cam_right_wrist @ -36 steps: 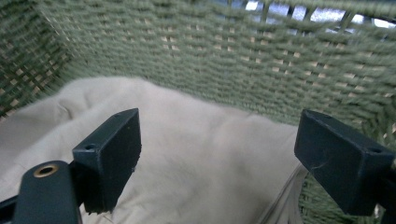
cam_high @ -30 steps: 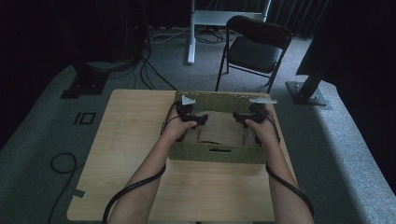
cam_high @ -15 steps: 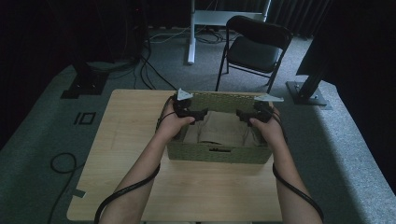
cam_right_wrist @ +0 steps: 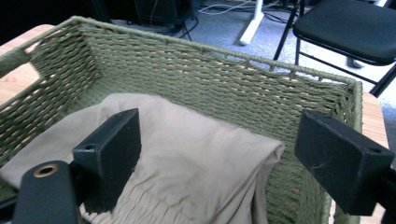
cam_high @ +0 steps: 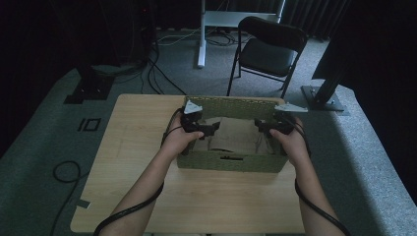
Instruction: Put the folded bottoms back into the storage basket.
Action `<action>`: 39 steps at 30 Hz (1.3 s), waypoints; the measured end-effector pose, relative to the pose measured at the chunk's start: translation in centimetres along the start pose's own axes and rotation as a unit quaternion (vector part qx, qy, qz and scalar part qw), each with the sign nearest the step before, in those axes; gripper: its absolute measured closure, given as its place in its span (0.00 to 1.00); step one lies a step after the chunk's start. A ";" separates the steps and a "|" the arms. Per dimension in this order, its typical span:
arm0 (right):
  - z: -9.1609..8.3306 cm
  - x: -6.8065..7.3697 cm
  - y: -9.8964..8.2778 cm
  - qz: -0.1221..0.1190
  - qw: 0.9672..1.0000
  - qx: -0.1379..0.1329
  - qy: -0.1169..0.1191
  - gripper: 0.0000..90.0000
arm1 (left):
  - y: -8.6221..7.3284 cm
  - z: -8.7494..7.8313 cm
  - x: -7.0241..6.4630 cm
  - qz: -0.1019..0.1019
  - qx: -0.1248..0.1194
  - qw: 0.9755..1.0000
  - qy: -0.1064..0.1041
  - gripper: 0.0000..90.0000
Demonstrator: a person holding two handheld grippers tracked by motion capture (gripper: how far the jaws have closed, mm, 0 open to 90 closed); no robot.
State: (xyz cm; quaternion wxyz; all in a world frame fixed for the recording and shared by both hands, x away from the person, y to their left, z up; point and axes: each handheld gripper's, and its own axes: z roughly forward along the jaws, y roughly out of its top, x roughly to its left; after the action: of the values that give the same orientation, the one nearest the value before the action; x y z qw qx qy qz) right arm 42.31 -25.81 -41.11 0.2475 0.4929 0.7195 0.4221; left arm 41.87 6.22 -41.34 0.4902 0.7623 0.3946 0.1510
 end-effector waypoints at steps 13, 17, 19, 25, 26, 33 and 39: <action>-3.3 1.8 -2.1 -0.037 0.999 -0.018 0.031 0.16 | -1.7 -3.1 -1.2 0.012 -0.012 1.000 -0.018 0.20; -4.4 2.3 -3.3 -0.052 0.998 -0.017 0.037 0.16 | -2.3 -4.1 -1.7 0.020 -0.026 0.999 -0.012 0.20; -4.7 2.4 -3.5 -0.058 0.998 -0.019 0.036 0.16 | -2.7 -4.7 -2.1 0.020 -0.034 0.999 -0.017 0.20; -6.2 2.9 -5.5 -0.065 0.996 -0.031 0.044 0.16 | -3.8 -5.9 -3.1 0.027 -0.021 0.999 -0.039 0.20; -6.3 3.0 -5.7 -0.064 0.996 -0.033 0.044 0.16 | -4.0 -6.0 -3.2 0.028 -0.024 0.998 -0.041 0.20; -7.4 3.3 -7.3 -0.062 0.996 -0.042 0.047 0.16 | -5.7 -6.6 -3.9 0.033 -0.022 0.998 -0.045 0.20; -8.3 3.6 -9.1 -0.065 0.996 -0.035 0.050 0.19 | -7.5 -7.4 -4.5 0.034 -0.021 0.998 -0.048 0.20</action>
State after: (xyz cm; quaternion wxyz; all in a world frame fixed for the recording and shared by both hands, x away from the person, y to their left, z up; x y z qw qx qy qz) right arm 29.89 -26.96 -44.32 0.2556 0.4144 0.7464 0.4538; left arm 31.04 9.06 -43.67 0.5190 0.7714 0.3411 0.1385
